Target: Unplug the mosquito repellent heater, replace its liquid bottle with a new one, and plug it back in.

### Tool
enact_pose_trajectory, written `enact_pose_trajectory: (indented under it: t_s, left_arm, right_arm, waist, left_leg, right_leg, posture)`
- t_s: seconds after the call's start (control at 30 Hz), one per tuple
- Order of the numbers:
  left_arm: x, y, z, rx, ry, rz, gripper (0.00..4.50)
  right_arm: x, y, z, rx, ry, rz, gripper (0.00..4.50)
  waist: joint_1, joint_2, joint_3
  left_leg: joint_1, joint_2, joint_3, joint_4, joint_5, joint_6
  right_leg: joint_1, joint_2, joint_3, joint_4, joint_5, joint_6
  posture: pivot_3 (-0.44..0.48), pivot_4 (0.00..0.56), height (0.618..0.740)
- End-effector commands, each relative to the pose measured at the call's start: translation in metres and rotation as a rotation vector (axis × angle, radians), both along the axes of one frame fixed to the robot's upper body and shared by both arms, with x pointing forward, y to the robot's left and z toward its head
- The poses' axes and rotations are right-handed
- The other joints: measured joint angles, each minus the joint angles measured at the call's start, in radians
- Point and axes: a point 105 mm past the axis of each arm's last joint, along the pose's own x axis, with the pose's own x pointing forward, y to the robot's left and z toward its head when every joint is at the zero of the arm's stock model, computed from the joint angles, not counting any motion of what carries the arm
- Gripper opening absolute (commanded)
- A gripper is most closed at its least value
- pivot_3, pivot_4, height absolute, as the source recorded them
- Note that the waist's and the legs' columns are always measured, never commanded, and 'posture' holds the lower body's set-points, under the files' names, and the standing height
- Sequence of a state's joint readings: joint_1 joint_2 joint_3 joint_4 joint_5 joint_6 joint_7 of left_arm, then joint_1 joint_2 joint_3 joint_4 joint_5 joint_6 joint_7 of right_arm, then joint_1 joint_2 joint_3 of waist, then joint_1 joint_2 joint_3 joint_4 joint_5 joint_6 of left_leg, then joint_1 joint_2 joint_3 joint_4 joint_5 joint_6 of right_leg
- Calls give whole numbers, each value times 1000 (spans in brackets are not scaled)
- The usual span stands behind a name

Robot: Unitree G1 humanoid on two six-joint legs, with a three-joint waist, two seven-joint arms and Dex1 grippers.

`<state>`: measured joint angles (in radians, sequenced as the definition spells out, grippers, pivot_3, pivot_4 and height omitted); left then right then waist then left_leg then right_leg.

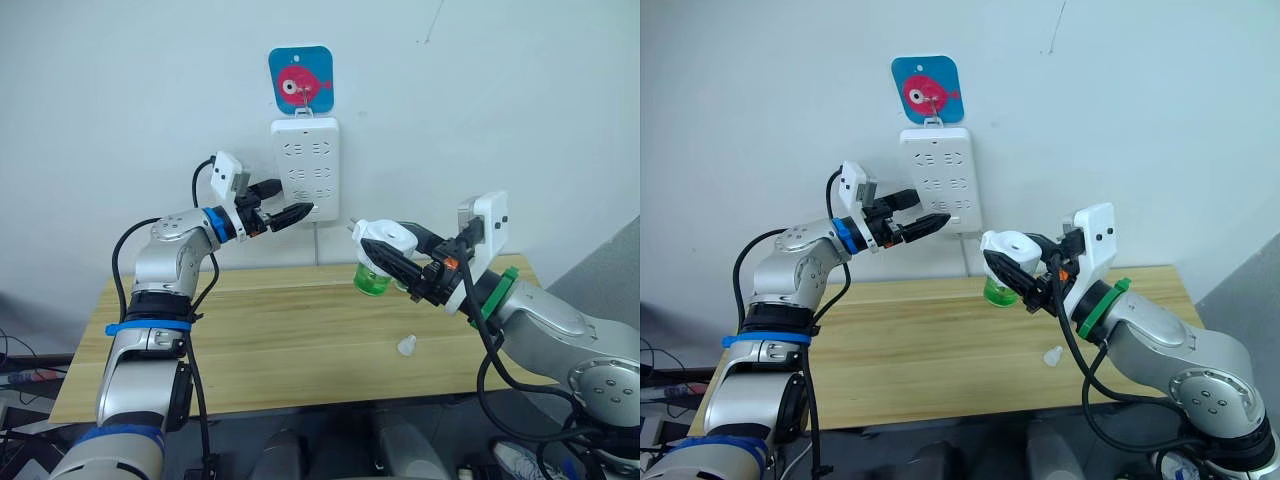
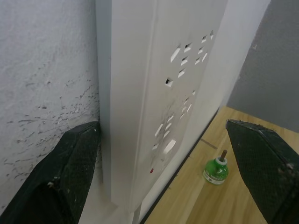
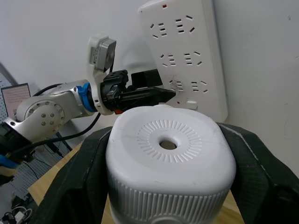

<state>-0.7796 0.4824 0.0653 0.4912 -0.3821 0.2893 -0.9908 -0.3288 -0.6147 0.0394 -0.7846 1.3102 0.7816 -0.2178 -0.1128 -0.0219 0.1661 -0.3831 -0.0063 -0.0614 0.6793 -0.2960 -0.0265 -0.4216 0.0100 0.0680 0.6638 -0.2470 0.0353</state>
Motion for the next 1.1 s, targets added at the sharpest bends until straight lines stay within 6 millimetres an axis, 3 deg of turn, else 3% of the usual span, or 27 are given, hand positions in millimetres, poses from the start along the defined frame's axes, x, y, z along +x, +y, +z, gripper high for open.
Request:
enact_pose_trajectory:
  t_s: [0.03, 0.13, 0.47, 0.83, 1.1]
  left_arm:
    - [-4, -14, 20, 1, -66, -76, 4500]
    - [-5, -17, 21, -3, -71, -97, 4500]
    - [-5, -26, 17, -5, -57, -130, 1334]
    - [-10, -28, 13, 13, -21, -144, 1294]
    - [-14, -29, 12, 18, -12, -153, 1294]
  right_arm:
    - [-10, 2, 11, 8, -52, 28, 3042]
    - [-10, 3, 9, 3, -46, 33, 3042]
    - [0, 7, 11, -44, -73, 14, 3042]
    - [44, 28, 11, -314, -252, -115, 3042]
    - [63, 39, 14, -328, -301, -176, 3041]
  waist:
    - [0, 0, 0]
    - [-4, 0, 0]
    - [-24, 0, 0]
    - [-26, 0, 0]
    - [-26, 0, 0]
  left_leg:
    - [0, 0, 0, 0, 0, 0]
    - [0, 0, -1, 0, 0, 0]
    - [0, 0, -4, -1, 0, 0]
    - [-1, -1, -6, 0, 0, 0]
    - [-2, -3, -10, -1, 0, 0]
  right_leg:
    - [0, 0, 0, 0, 0, 0]
    - [0, 0, 1, 0, 0, 0]
    - [0, -1, -1, 0, 0, 0]
    - [0, -5, -2, 1, 1, 1]
    - [-1, -10, -7, 1, 1, 1]
  posture:
    - [-221, 141, 740]
    - [-224, 137, 740]
    - [-231, 138, 740]
    - [-220, 139, 740]
    - [-211, 138, 740]
